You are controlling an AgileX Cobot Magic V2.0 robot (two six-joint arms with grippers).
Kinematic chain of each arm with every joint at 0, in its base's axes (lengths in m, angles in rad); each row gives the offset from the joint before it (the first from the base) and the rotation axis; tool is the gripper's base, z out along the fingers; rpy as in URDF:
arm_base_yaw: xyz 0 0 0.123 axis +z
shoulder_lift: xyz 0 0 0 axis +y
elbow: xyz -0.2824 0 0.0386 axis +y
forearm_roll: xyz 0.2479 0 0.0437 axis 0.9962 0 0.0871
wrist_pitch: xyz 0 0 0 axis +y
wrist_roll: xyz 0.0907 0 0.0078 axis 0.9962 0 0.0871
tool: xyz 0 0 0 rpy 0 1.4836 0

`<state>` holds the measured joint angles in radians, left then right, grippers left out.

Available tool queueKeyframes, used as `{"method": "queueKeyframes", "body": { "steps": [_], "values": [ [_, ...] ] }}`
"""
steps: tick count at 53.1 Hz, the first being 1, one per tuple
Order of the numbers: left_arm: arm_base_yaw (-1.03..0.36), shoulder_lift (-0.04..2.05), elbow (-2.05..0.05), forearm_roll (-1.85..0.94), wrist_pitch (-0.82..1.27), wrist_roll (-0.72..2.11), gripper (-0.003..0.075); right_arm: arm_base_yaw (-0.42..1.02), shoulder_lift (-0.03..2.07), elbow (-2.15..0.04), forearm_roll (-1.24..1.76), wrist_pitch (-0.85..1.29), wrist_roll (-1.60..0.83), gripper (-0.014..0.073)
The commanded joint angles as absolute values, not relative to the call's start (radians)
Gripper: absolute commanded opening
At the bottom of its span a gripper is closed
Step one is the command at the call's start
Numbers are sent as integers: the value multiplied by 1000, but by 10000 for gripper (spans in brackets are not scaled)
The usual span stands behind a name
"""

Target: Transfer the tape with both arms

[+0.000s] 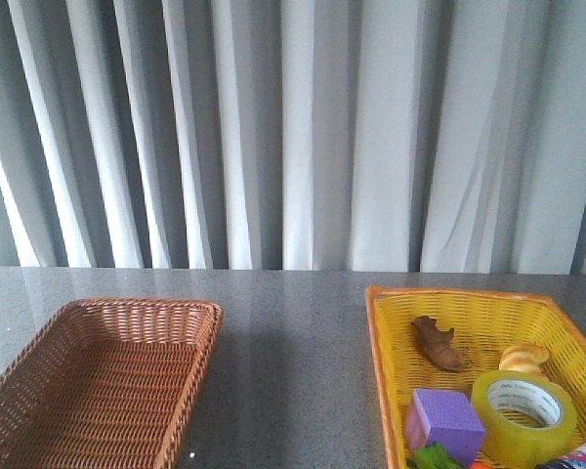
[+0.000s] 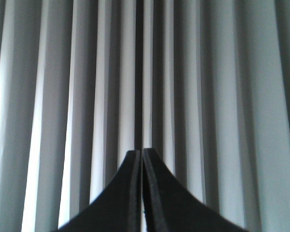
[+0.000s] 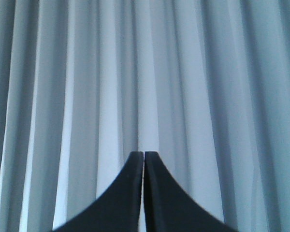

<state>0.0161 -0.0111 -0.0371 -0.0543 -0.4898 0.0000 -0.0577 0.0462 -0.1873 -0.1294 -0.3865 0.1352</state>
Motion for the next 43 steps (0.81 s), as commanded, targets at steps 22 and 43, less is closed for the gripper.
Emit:
{"method": "queueKeyframes", "body": {
  "steps": [22, 43],
  "values": [
    [-17, 517, -782, -7, -159, 101, -6, 75, 773, -1068, -434, 147, 493, -5],
    [-43, 969, -1173, -12, 313, 87, -6, 221, 1104, -1253, -356, 488, 256, -5]
  ]
}}
